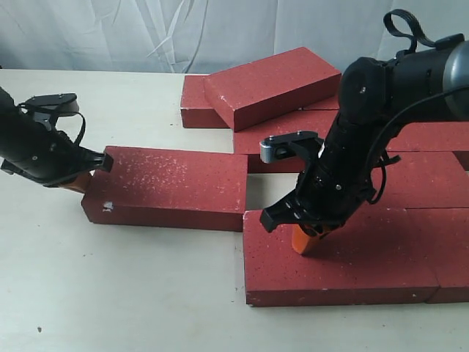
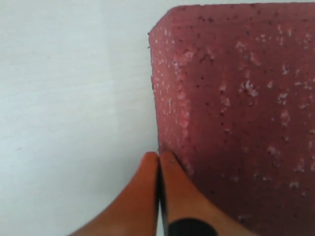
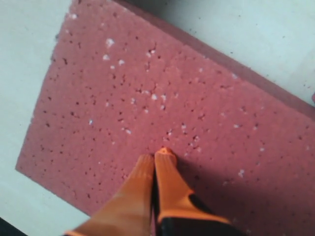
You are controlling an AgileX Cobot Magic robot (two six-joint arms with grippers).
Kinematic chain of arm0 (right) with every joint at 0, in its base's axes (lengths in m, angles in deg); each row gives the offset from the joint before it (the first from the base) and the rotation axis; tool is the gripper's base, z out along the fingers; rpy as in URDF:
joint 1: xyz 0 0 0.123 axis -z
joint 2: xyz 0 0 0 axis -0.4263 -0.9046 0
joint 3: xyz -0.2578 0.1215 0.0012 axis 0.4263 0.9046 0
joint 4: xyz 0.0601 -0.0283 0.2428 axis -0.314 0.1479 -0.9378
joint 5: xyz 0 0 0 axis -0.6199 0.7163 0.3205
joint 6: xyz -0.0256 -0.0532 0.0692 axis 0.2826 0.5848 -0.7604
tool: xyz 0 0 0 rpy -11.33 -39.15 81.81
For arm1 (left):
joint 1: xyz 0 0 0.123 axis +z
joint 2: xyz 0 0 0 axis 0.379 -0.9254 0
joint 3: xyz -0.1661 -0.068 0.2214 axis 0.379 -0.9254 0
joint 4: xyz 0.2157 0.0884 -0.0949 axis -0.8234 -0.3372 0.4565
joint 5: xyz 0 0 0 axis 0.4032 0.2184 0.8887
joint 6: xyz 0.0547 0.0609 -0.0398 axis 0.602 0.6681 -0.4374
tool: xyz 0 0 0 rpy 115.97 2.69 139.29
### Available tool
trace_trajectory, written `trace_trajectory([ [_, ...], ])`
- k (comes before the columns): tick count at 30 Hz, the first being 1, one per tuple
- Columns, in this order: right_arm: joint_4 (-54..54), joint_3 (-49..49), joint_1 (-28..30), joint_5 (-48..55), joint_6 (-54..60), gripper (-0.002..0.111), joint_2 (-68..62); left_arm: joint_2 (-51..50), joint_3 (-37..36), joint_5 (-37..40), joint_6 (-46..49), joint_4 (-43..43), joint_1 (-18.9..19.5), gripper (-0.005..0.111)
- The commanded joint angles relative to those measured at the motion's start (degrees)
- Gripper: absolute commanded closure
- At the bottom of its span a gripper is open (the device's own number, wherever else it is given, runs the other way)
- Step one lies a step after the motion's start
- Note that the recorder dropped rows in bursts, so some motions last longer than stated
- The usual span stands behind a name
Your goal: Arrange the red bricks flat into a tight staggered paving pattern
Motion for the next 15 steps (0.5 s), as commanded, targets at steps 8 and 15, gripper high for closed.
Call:
trace_trajectory([
  [8,-1.2,-1.4,0.0,-4.7,-0.1,0.109,5.5,0.1,-0.1,4.5,-1.9,1.3,3.2,0.107],
  [15,-11.7,-1.4,-7.7,-18.2,6.2,0.109,2.1,0.1,-0.1,4.5,-1.9,1.4,3.2,0.107],
])
